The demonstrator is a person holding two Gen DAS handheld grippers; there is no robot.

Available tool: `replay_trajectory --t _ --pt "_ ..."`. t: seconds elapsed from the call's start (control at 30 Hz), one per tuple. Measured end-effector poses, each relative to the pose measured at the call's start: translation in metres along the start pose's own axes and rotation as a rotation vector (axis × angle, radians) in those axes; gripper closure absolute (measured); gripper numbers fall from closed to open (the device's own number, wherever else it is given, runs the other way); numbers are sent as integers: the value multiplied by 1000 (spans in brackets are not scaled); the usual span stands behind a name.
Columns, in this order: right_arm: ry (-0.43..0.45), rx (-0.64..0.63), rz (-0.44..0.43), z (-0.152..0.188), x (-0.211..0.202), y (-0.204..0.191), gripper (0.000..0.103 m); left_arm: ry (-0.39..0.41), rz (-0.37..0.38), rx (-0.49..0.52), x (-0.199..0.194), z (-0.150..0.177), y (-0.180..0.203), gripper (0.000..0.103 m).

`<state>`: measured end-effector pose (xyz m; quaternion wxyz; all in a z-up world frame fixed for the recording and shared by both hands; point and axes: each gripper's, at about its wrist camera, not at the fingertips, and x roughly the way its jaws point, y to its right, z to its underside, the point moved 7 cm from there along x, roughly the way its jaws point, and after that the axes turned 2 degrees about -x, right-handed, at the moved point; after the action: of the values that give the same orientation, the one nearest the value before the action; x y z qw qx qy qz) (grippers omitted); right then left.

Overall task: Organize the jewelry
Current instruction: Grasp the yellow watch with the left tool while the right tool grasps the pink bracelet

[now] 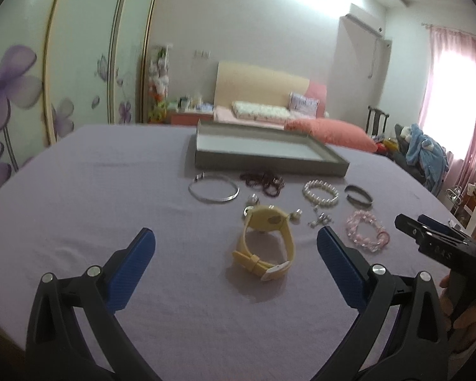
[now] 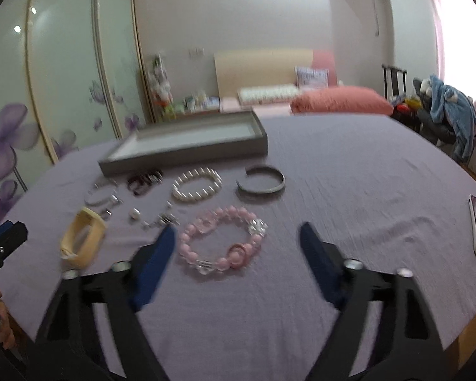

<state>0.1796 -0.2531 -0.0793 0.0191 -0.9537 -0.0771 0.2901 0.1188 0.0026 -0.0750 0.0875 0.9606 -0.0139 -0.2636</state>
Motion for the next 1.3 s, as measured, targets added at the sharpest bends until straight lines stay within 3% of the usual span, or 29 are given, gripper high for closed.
replay_trajectory --t 0.17,0.3,0.53,0.6,0.7,0.87,0.93,1.17,1.23,1.3 --pt "-164 2 16 5 31 8 52 -79 38 -25 23 -2 -5 4" --pt "-246 -8 23 8 49 10 61 -148 75 -30 38 -2 -3 4" --pt "-275 -50 56 10 48 7 72 -217 97 27 60 -1 16 4" --pt "-272 -59 54 10 45 6 81 -245 104 23 69 0 19 6" --pt "-267 -77 49 7 47 4 85 -282 96 25 82 2 21 8" --pt "-252 -20 44 1 46 14 86 -316 83 42 92 4 24 9" --pt "-249 -9 44 -1 48 18 87 -329 84 42 96 5 24 14" --pt "-266 -29 44 -3 54 18 86 -349 80 41 108 6 28 15" --pt "-271 -31 43 -3 54 17 81 -350 77 41 108 5 28 15" --pt "-271 -36 49 -4 55 17 55 -350 75 40 108 5 28 15"
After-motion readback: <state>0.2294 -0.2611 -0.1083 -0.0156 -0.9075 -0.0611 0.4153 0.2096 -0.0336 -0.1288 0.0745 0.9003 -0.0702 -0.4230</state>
